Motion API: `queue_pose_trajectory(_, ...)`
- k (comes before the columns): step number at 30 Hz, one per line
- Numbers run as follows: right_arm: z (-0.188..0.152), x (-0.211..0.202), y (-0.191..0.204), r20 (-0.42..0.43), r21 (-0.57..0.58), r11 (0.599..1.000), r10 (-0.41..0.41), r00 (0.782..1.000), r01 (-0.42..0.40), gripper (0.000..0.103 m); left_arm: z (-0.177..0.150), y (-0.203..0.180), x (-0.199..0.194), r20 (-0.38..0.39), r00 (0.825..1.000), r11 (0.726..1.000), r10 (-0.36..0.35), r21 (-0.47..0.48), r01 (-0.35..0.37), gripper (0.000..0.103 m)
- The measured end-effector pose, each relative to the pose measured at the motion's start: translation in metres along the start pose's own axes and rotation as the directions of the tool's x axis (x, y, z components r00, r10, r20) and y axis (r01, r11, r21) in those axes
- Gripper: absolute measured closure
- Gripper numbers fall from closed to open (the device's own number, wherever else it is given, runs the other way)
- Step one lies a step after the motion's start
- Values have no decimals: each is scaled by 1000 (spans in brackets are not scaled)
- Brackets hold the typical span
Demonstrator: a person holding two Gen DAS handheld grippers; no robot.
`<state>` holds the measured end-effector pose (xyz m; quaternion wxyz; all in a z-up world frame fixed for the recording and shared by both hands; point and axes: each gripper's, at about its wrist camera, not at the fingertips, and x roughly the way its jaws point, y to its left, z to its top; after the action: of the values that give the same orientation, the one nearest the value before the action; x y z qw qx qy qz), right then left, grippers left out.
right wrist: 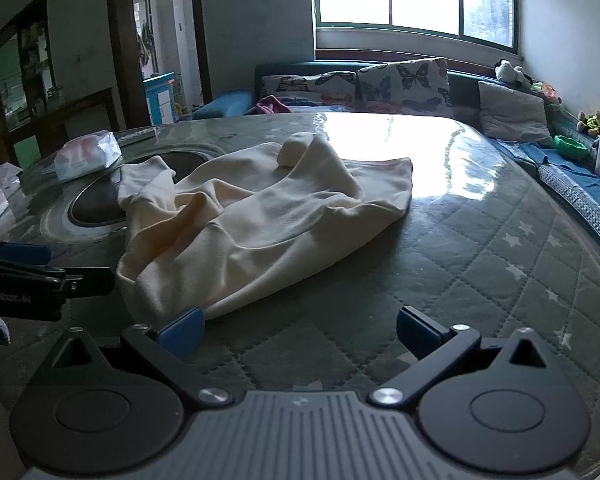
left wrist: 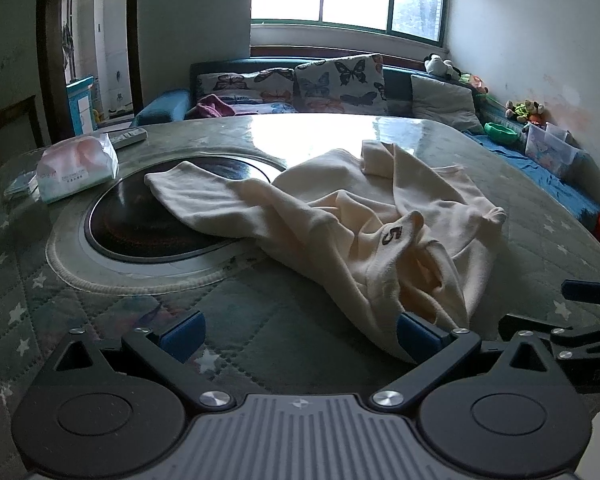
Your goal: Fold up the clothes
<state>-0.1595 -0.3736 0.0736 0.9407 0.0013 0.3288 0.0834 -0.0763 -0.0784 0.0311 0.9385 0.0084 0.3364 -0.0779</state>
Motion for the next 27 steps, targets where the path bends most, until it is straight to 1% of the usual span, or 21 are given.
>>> queue_pose_trajectory(27, 16, 9, 3, 3, -12, 1000, 26, 1000, -26, 0, 18, -8, 6, 8, 999, 999, -32, 35, 32, 0)
